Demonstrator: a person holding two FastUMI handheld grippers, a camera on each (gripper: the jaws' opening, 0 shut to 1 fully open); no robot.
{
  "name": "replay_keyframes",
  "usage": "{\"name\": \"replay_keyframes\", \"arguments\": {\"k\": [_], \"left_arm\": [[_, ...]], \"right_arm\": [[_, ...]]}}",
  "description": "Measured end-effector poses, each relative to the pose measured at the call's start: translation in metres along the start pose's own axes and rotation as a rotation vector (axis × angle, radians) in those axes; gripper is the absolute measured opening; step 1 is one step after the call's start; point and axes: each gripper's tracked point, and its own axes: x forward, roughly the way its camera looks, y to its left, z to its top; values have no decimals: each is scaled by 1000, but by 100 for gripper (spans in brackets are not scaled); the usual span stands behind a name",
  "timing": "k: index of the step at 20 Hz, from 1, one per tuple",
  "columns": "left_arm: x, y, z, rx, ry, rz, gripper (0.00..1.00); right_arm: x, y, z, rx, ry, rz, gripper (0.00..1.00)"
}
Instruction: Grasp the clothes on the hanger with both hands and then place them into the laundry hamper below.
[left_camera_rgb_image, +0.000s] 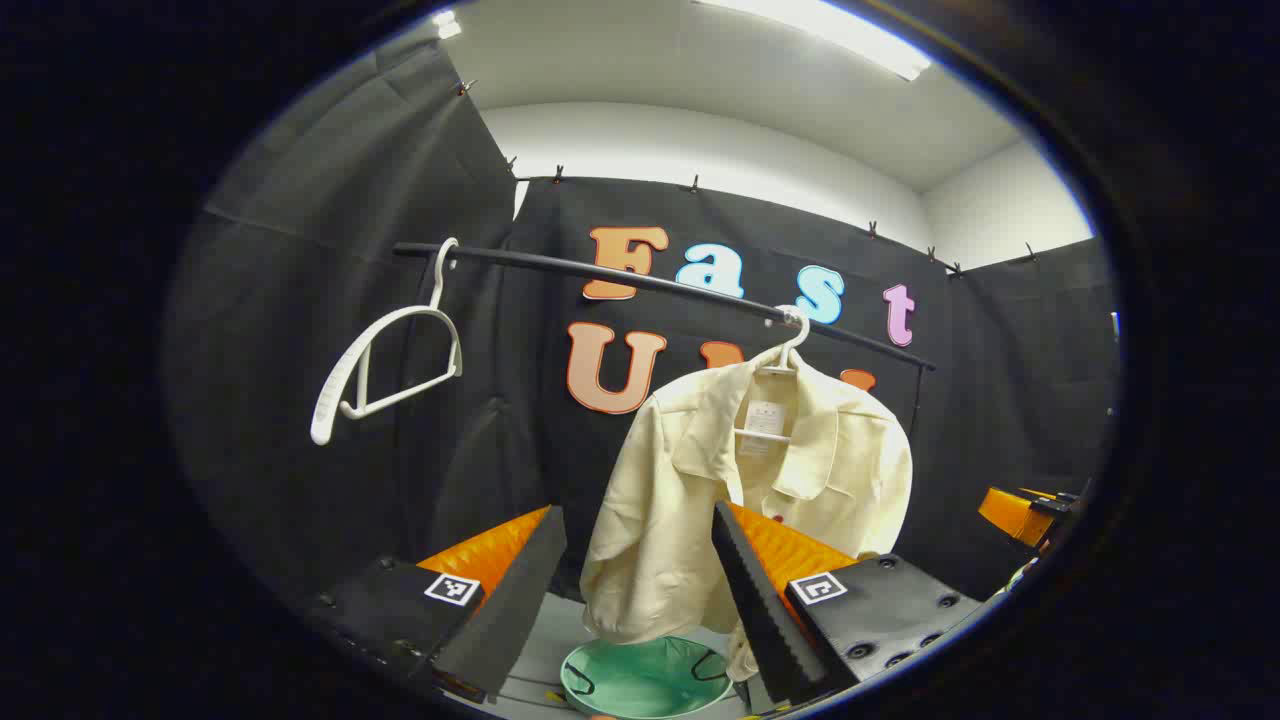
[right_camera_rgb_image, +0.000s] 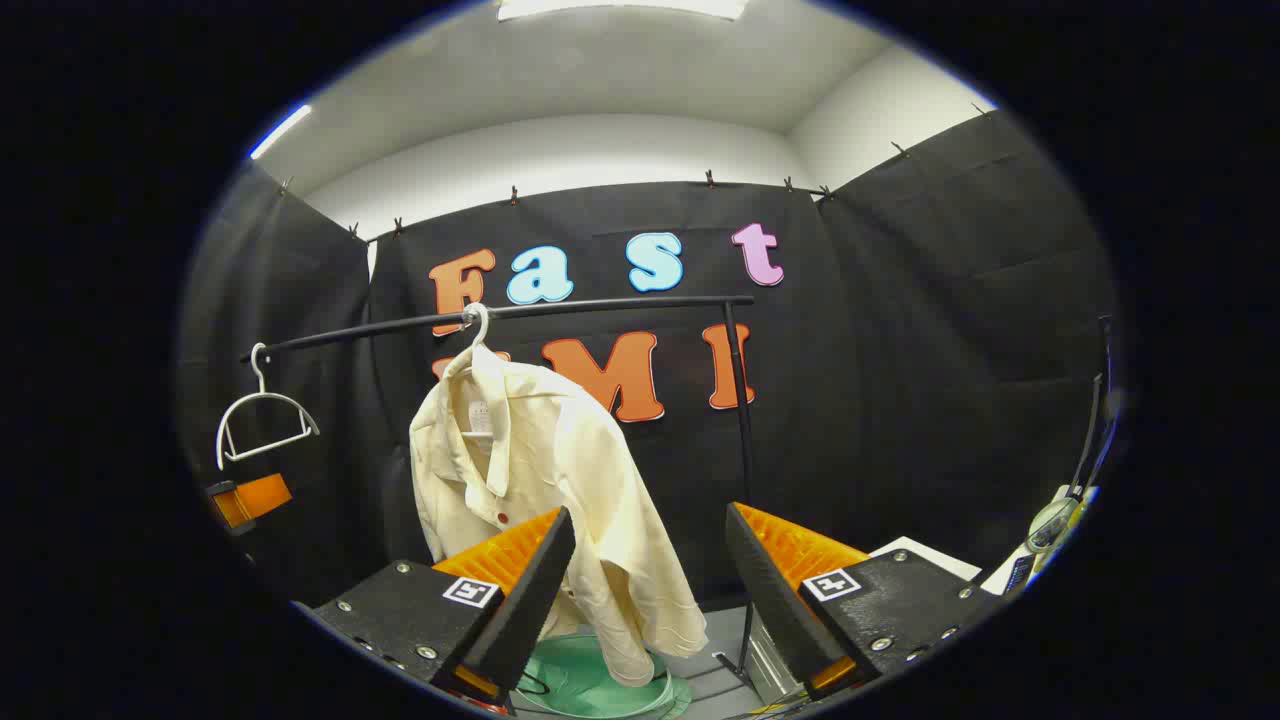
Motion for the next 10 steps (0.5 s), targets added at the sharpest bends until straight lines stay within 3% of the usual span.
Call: {"name": "replay_keyframes", "arguments": {"k": [4,5,10], "left_arm": [[8,18,0,24,8,22,96],[10,23,1,20,5,20,100],[10,45,-10,25,39,-14,97]], "right_arm": [[6,14,-7,1,10,-15,95],[4,17,-6,-5,4,-27,95],[-7,35,-9,-42,-12,-77,94]]}}
